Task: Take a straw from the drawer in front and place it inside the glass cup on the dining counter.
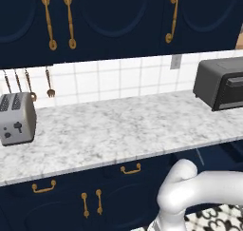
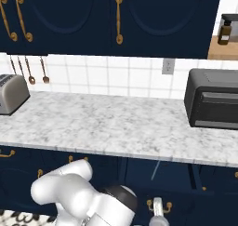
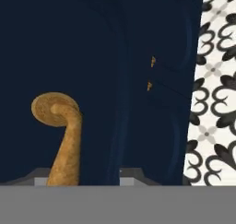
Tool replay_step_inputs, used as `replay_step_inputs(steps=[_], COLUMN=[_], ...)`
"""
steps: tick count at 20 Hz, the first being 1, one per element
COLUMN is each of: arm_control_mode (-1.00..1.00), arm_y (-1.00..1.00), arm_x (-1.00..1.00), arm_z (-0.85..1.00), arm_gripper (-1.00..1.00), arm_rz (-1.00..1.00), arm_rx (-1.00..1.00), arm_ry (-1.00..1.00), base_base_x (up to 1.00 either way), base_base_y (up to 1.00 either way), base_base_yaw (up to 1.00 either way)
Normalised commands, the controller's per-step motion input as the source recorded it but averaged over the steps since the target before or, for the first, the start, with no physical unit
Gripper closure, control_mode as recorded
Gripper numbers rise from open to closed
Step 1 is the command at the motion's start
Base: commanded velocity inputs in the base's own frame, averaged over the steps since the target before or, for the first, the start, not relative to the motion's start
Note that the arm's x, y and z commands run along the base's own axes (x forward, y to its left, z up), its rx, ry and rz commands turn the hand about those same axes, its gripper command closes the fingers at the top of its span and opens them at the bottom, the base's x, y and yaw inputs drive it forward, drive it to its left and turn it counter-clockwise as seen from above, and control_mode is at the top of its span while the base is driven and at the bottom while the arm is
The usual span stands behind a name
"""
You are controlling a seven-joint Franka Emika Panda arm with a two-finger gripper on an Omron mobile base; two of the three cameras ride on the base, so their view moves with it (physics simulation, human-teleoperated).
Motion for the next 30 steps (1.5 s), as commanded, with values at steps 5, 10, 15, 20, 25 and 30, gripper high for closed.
replay_step_inputs(steps=[5,10,15,20,25,30], arm_control_mode=[-1.00,-1.00,-1.00,-1.00,-1.00,-1.00], arm_y=[-0.71,-0.13,-0.03,-0.11,-0.18,-0.21], arm_x=[-1.00,-0.99,-0.47,-0.05,-0.01,0.00], arm_z=[0.04,0.29,0.51,1.00,1.00,1.00], arm_gripper=[1.00,1.00,-1.00,-1.00,-1.00,-1.00], arm_rz=[0.00,0.02,0.00,0.00,0.00,0.00], arm_rx=[0.05,0.00,0.00,0.10,0.09,0.09], arm_ry=[0.41,0.39,0.34,0.03,0.06,0.02], base_base_x=[0.00,0.00,0.00,0.00,0.00,0.00], base_base_y=[0.00,0.00,0.00,0.00,0.00,0.00], base_base_yaw=[0.00,0.00,0.00,0.00,0.00,0.00])
